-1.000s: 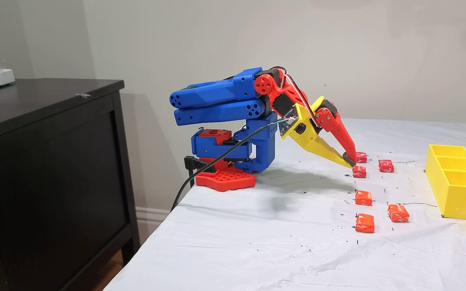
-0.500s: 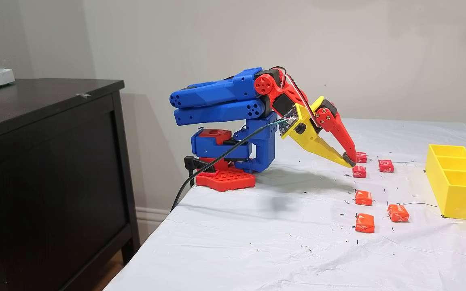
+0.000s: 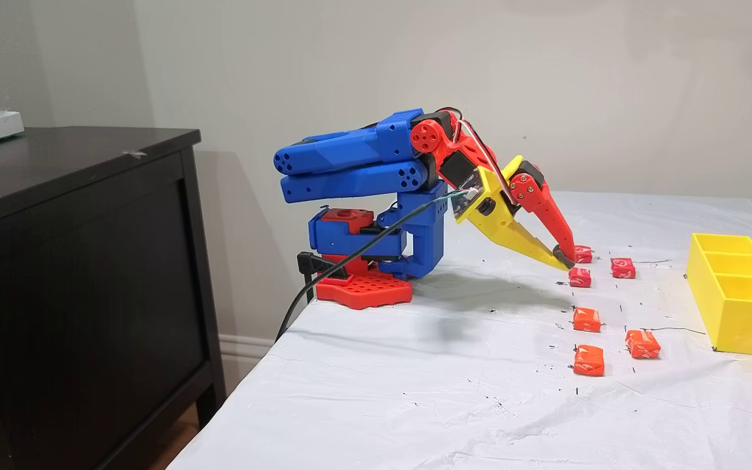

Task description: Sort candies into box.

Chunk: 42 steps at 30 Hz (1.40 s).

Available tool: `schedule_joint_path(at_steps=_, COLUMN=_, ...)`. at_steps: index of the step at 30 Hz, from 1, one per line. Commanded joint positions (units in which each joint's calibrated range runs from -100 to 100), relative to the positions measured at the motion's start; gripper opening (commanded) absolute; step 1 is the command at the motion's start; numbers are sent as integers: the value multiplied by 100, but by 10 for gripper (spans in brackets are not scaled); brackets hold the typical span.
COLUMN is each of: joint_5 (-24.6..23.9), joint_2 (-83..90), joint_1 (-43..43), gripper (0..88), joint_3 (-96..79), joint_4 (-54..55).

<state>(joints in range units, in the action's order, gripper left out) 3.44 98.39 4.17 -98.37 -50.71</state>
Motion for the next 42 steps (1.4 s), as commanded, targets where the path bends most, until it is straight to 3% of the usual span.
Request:
schedule_joint_path(at_steps=1, joint_5=-24, joint_2=59, joint_1=-37, gripper=1, joint_3=-62, joint_4=41)
schedule_joint_path(at_steps=9, joint_5=-171, joint_2=-145, joint_1=-689, gripper=0, joint_3=1658, joint_4=-1277)
schedule_joint_path(at_steps=17, joint_5=-327, joint_2=-2647, joint_1=-1079, gripper=0, joint_3=4234, joint_4=-1957)
schedule_joint_path(at_steps=24, joint_5=-405, joint_2=-3266, joint_1=-1477, gripper=0, joint_3=4872, joint_4=-2145)
schedule_joint_path(at_steps=33, joint_5=-737, joint_2=-5310, joint_1=-2383, gripper=0, joint_3=6437, joint_4=-2538)
schedule_joint_path(at_steps=42, joint_5=-923, joint_2=-6184, joint_1=-2999, gripper=1, joint_3=6720, joint_4=-1940)
